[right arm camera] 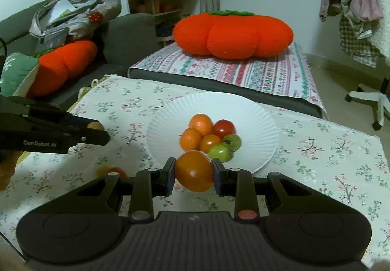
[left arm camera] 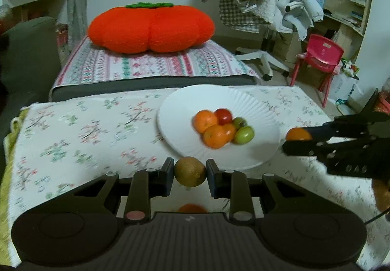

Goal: Organize fruits
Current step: 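Carry the brown fruit and orange onto the white plate and open both tools, then move both tools back to the red tomato and yellow fruit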

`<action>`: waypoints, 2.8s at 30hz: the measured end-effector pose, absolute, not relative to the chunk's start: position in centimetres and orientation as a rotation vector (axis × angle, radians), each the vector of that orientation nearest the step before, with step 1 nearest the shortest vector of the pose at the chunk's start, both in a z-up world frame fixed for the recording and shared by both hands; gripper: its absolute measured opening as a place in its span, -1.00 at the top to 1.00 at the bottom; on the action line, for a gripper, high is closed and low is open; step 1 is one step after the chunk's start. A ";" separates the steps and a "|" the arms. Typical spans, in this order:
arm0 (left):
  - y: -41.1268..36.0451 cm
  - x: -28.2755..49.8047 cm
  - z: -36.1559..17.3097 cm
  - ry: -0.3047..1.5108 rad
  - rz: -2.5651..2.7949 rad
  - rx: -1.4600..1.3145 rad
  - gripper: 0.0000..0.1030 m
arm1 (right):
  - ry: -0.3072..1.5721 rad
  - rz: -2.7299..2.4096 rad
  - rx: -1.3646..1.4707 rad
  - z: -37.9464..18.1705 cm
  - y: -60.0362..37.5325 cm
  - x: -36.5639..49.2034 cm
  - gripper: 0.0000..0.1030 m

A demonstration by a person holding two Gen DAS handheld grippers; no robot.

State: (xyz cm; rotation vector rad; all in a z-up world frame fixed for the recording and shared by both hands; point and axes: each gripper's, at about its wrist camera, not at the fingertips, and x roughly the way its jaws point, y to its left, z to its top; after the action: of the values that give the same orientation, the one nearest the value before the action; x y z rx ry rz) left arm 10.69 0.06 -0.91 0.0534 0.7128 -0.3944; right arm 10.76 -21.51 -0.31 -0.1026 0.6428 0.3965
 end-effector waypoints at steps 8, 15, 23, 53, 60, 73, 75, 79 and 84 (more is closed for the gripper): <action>-2.8 14.3 -1.6 0.691 -0.389 0.051 0.95 | 0.653 0.326 -0.093 -0.9 -23.1 13.4 0.46; -3.5 16.7 -2.8 0.691 -0.359 0.040 0.95 | 0.670 0.297 -0.098 -2.0 -23.4 16.7 0.46; -2.8 17.6 -4.1 0.709 -0.380 0.000 0.94 | 0.684 0.288 -0.100 -3.6 -23.1 17.8 0.45; -0.1 14.1 -1.1 0.735 -0.323 0.032 0.39 | 0.615 0.301 -0.039 -0.3 -22.5 14.1 0.26; 1.9 12.0 -0.8 0.756 -0.282 0.066 0.30 | 0.614 0.325 -0.104 0.2 -20.7 12.3 0.10; 4.5 8.5 -0.7 0.754 -0.256 0.082 -0.02 | 0.625 0.429 -0.210 0.5 -16.9 8.9 -0.27; 4.6 8.4 -1.2 0.761 -0.258 0.090 -0.02 | 0.639 0.453 -0.215 0.3 -16.6 8.5 -0.35; 4.9 8.1 -2.5 0.793 -0.273 0.094 -0.02 | 0.656 0.488 -0.241 -0.5 -16.0 7.8 -0.47; 4.4 7.7 -3.8 0.804 -0.298 0.142 -0.02 | 0.675 0.531 -0.293 -1.7 -15.4 7.2 -0.51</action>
State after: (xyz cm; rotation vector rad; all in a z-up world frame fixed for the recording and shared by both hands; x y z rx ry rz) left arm 7.74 4.38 -3.77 0.1421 0.8039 -0.2977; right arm 7.15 -15.39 -1.73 -0.2930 0.6750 0.5308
